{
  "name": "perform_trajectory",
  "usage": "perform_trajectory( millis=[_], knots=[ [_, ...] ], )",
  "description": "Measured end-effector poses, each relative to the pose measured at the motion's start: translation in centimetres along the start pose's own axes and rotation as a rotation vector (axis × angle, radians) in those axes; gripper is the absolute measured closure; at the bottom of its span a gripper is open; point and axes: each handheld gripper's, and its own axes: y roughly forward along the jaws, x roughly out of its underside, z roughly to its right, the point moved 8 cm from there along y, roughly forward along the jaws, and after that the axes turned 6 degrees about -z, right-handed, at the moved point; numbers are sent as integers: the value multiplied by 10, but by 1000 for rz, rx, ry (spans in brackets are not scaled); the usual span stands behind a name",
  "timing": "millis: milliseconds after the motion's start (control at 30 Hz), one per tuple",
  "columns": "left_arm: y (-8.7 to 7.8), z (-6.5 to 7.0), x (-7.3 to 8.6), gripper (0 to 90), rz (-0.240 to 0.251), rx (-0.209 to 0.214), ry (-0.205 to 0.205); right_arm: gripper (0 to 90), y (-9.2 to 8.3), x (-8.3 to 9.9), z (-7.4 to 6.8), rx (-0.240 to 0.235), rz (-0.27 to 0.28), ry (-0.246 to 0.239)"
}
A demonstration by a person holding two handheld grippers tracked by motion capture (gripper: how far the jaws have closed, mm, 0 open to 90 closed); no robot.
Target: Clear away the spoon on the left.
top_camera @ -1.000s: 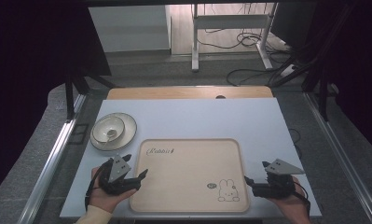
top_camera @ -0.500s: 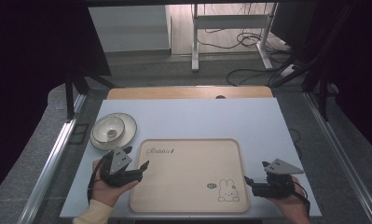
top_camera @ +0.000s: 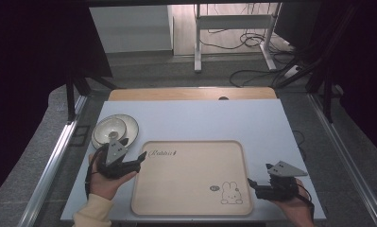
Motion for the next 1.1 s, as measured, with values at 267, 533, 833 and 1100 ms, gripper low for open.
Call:
perform_trajectory(
  millis=[267,533,833,1100],
  knots=[
    [-6,-16,8,248,-1,-39,-20,152,0,0,0,0,-5,-2],
    [-11,-30,16,248,-8,-68,-33,152,1,1,0,0,-8,-3],
    [-15,-44,26,250,-20,-92,-44,152,2,2,0,4,-14,-4],
    [-16,-53,34,257,-32,-103,-56,153,2,2,0,8,-21,-2]
  ],
)
